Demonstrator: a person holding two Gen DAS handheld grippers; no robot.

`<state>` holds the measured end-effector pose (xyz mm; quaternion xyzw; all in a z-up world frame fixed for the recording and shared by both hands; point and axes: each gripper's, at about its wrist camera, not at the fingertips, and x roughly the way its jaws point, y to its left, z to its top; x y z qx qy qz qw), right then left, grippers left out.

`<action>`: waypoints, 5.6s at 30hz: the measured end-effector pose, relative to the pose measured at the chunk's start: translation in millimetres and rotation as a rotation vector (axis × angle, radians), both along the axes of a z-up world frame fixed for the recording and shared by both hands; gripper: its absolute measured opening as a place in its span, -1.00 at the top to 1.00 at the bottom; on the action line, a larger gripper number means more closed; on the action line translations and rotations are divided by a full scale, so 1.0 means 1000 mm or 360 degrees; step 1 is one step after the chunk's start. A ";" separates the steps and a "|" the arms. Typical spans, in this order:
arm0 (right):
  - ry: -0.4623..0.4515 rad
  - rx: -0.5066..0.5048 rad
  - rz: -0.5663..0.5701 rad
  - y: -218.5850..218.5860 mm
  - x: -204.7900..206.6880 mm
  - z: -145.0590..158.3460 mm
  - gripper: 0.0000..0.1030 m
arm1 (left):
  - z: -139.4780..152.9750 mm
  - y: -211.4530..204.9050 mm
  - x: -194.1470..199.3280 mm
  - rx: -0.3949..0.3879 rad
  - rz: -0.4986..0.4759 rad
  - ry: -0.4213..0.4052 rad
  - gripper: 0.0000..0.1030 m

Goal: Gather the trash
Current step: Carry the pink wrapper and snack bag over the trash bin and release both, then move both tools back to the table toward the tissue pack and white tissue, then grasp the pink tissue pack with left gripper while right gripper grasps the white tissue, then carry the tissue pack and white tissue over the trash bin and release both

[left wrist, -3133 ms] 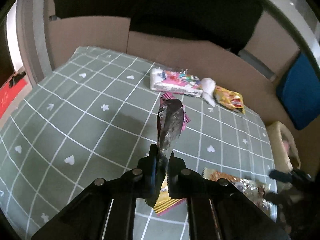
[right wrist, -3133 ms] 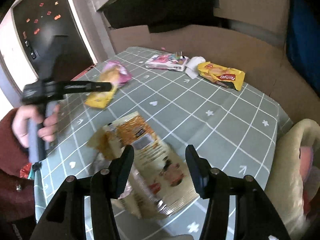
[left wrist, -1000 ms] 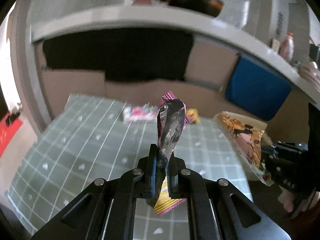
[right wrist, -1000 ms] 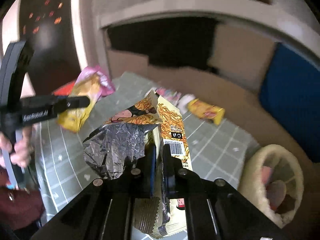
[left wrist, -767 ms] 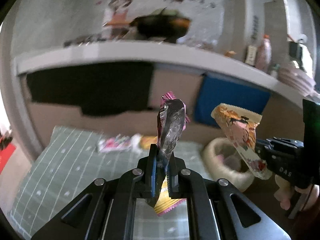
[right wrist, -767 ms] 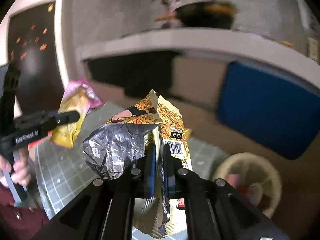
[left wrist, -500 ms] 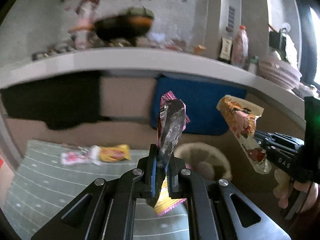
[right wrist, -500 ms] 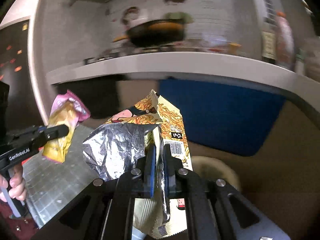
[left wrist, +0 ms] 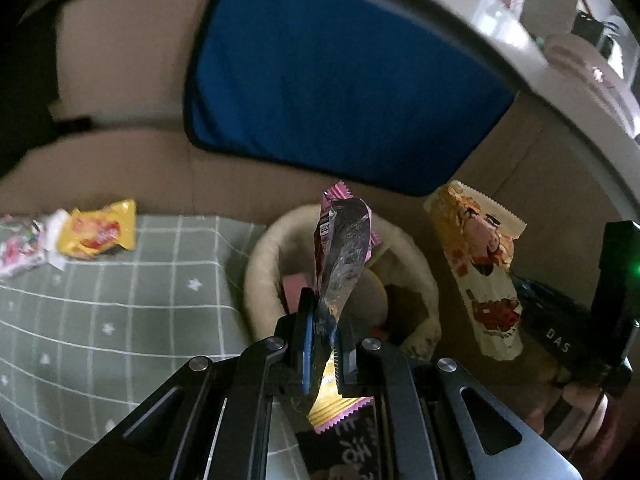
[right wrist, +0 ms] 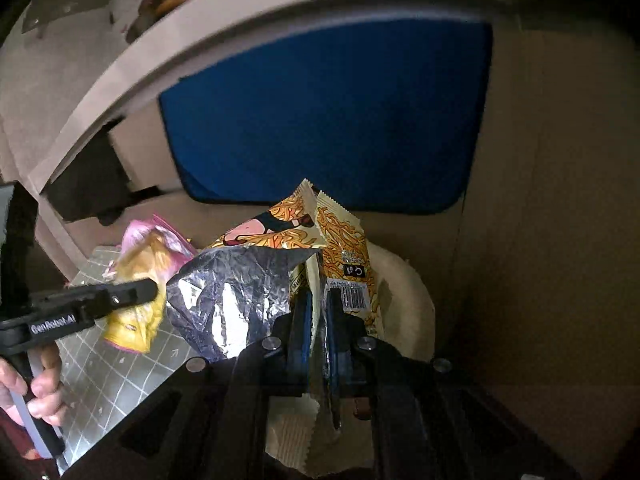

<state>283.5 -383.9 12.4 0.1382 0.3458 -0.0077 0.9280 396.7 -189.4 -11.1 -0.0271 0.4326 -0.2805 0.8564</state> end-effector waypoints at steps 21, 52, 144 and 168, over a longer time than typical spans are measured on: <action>0.0114 0.0227 0.0074 -0.027 0.077 -0.060 0.81 | -0.061 -0.033 0.077 -0.0063 -0.0033 0.0343 0.84; -0.0012 0.0106 0.0221 0.073 0.078 -0.010 0.14 | 0.002 0.263 0.112 0.0096 0.0629 -0.0113 0.08; 0.0169 0.0000 0.0878 0.255 0.052 -0.076 0.51 | -0.084 0.258 0.088 0.0507 0.0405 0.0088 0.17; -0.0293 -0.0200 0.0576 0.217 -0.013 0.065 0.51 | 0.102 0.208 -0.104 0.0217 0.0417 -0.0707 0.35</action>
